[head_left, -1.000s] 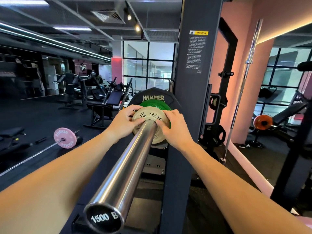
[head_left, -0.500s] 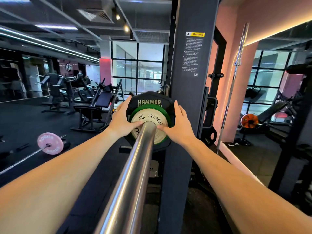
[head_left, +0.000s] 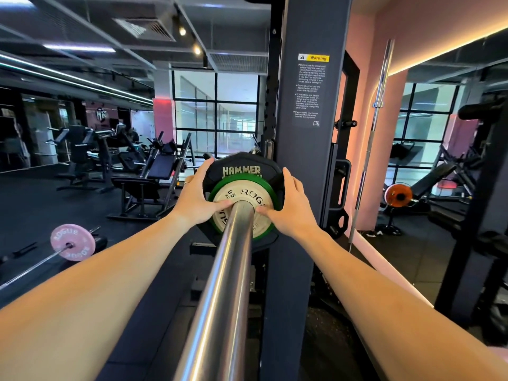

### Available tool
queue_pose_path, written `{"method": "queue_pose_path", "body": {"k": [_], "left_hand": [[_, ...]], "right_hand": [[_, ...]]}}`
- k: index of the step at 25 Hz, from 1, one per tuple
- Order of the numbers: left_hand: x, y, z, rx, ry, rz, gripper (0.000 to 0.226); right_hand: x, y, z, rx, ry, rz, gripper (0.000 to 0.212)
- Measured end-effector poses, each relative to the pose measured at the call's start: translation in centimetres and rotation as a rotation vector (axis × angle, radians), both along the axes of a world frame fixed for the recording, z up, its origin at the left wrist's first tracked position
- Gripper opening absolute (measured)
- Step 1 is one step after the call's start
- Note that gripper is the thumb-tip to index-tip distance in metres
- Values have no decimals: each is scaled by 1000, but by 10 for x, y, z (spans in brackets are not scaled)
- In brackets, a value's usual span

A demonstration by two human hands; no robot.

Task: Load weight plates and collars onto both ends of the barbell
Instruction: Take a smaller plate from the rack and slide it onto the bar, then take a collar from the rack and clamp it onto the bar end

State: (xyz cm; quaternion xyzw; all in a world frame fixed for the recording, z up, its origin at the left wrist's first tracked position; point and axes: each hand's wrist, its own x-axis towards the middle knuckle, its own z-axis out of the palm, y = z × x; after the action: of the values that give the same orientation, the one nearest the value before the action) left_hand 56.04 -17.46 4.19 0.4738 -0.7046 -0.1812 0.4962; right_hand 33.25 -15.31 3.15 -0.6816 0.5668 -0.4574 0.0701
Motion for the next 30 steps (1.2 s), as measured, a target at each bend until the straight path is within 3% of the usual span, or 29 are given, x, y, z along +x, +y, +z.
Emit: {"method": "queue_pose_path", "body": {"k": [6,9,14,22,30], "left_hand": [[0,23,24,43,-184,113,101],[2,33,50,88,-226,115,79],[-27,64,93,34,-255,-64,45],[-138,118,122,-92,-293,-327,36],[-280,176,118,-121,-323,-501,35]], "right_hand": [[6,23,26,157,262,-172,107],[-7,43,44,145,307,-184,93],[-38,87,66,162,287,-270,79],[-121,192,85,95,188,-472,65],[-254,271,84,84,41,-597,72]]}}
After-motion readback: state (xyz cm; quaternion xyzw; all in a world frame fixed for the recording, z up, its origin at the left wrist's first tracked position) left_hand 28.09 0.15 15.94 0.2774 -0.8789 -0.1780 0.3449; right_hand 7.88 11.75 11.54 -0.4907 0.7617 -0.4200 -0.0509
